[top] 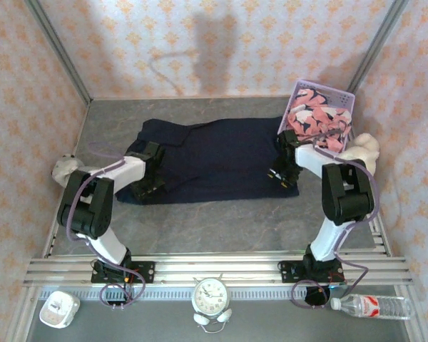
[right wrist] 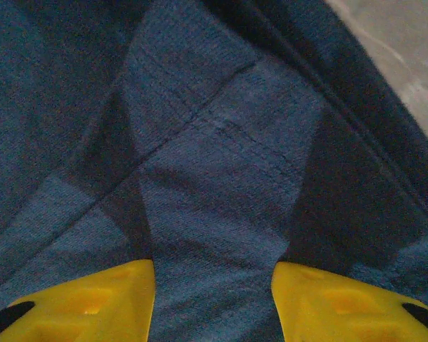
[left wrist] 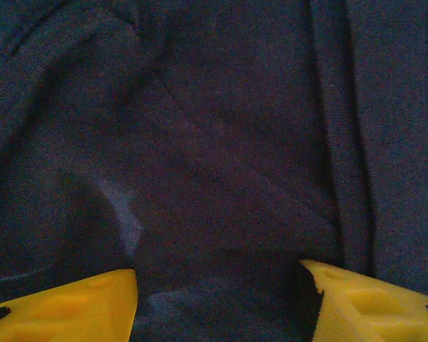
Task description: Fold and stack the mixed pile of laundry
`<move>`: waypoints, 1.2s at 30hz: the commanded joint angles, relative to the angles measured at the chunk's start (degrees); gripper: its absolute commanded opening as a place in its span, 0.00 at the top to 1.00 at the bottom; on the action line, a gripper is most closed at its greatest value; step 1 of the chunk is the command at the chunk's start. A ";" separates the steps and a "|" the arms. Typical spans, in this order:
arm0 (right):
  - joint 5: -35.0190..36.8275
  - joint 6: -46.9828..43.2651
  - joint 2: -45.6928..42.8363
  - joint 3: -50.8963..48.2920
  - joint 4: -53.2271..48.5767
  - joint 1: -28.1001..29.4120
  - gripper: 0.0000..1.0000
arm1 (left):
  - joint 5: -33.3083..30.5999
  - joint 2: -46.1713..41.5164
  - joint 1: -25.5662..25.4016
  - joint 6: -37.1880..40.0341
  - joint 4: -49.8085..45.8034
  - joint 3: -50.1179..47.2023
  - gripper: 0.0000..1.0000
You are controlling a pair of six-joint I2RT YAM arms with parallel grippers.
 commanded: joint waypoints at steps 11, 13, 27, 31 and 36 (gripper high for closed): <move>-3.67 -2.89 -8.67 2.80 -7.94 -2.66 0.48 | 5.45 -10.84 -3.89 -5.70 -5.54 2.71 0.24; -4.25 -2.95 -8.70 4.75 -8.20 -2.62 0.48 | 6.25 -10.94 -5.37 -6.18 -3.68 2.39 0.27; -4.85 -1.53 -9.21 6.27 -7.05 -2.62 0.48 | 7.69 -5.93 -10.49 -8.97 5.00 -1.53 0.52; -4.58 -1.62 -9.46 6.31 -7.46 -2.62 0.48 | 8.30 -3.96 -11.29 -9.25 6.31 -1.28 0.59; -3.98 -1.71 -9.53 6.58 -7.82 -2.62 0.48 | 8.26 -3.46 -11.82 -9.08 6.48 -1.67 0.75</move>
